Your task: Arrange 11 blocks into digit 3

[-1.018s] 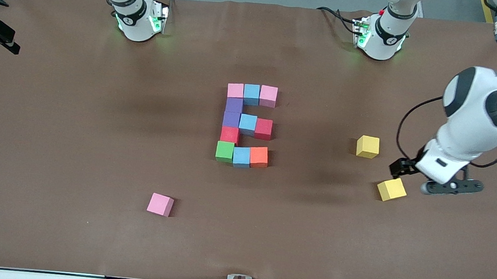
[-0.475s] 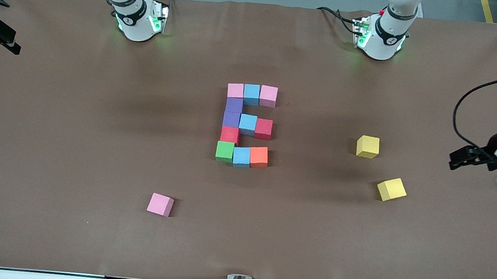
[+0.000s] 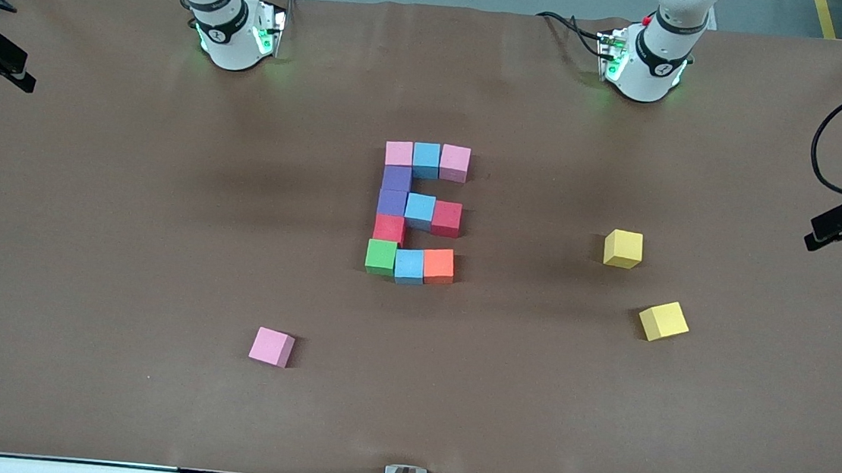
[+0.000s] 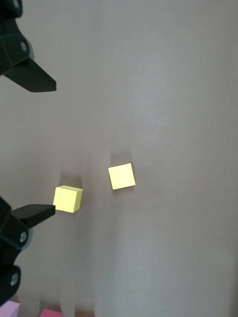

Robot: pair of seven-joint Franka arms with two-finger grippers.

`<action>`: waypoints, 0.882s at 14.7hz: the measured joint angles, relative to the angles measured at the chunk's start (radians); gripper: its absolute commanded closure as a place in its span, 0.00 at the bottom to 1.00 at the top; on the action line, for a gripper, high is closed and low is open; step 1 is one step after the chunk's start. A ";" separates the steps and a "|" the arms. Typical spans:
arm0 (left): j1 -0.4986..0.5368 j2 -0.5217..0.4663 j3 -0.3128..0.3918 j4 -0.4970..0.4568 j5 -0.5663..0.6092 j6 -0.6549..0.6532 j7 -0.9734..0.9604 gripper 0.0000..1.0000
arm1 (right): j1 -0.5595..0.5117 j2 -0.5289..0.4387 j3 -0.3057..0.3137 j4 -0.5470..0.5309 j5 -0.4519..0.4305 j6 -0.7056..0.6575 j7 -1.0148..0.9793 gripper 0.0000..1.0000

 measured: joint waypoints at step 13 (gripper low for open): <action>-0.622 -0.029 0.633 -0.001 -0.021 -0.010 0.000 0.00 | 0.000 0.000 0.000 0.000 -0.001 0.000 0.000 0.00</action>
